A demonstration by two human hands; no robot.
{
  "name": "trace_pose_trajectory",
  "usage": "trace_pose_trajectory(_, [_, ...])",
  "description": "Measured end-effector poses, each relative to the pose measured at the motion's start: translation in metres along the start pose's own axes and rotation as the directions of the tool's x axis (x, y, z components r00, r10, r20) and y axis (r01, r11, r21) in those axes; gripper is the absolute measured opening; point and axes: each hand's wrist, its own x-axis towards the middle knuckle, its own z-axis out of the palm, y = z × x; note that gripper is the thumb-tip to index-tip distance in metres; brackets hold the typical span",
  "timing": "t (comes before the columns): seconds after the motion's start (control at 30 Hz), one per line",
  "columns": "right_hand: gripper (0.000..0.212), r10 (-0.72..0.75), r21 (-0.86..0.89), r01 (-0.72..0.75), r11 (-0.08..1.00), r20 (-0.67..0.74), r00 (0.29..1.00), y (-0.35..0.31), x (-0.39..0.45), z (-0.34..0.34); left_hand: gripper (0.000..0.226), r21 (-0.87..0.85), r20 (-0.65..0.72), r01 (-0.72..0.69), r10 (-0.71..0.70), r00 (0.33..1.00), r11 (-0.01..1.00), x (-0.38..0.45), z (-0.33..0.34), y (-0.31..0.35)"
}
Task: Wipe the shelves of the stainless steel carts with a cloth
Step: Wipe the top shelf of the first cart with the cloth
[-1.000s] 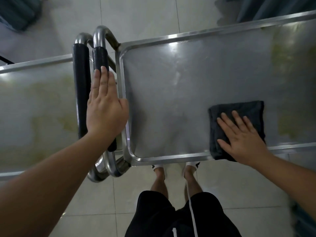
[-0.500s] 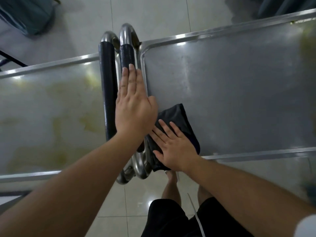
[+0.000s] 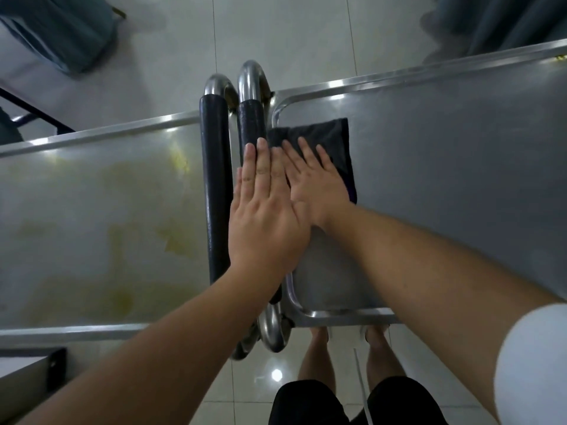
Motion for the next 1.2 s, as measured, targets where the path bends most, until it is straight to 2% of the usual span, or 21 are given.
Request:
trace_pose_trajectory(0.13, [0.068,0.033,0.033,-0.032,0.999,-0.041,0.999,0.015,0.051,-0.022,0.079,-0.017,0.010,0.006,-0.006,1.000,1.000,0.000,-0.003,0.001])
trace_pose_trajectory(0.33, [0.071,0.051,-0.010,-0.052,0.999,-0.078,0.996,0.036,0.081,-0.033,0.080,0.015,0.034,0.027,-0.027,0.999,1.000,0.001,-0.006,0.001])
trace_pose_trajectory(0.53, [0.076,0.215,0.057,-0.209,0.976,-0.124,0.969,0.098,0.069,-0.053,0.078,0.021,0.031,0.052,-0.053,0.998,0.998,0.001,-0.008,0.004])
trace_pose_trajectory(0.63, [0.078,0.387,0.079,-0.380,0.922,-0.148,0.910,0.170,0.037,-0.061,0.078,0.021,0.038,0.052,-0.053,0.998,0.998,0.000,-0.009,0.005])
trace_pose_trajectory(0.8, [0.084,0.671,0.106,-0.663,0.741,-0.108,0.733,0.287,-0.036,-0.073,0.078,0.015,0.033,0.063,-0.063,0.997,0.998,0.001,-0.008,0.005])
trace_pose_trajectory(0.87, [0.084,0.696,0.100,-0.689,0.718,-0.088,0.712,0.297,-0.044,-0.074,0.078,0.012,0.028,0.064,-0.064,0.998,0.998,0.001,-0.008,0.004])
trace_pose_trajectory(0.97, [0.084,0.715,0.143,-0.701,0.699,-0.099,0.692,0.269,-0.030,-0.070,0.075,0.021,0.030,0.058,-0.058,0.998,0.998,0.001,-0.008,0.004])
trace_pose_trajectory(1.07, [0.080,0.615,0.120,-0.603,0.789,-0.134,0.777,0.205,-0.004,-0.059,0.075,0.033,0.020,0.050,-0.051,0.999,0.998,0.001,-0.008,0.004])
trace_pose_trajectory(1.2, [0.077,0.355,0.066,-0.349,0.935,-0.127,0.926,0.094,0.027,-0.044,0.075,0.037,-0.003,0.043,-0.043,0.999,0.998,0.000,-0.008,0.004])
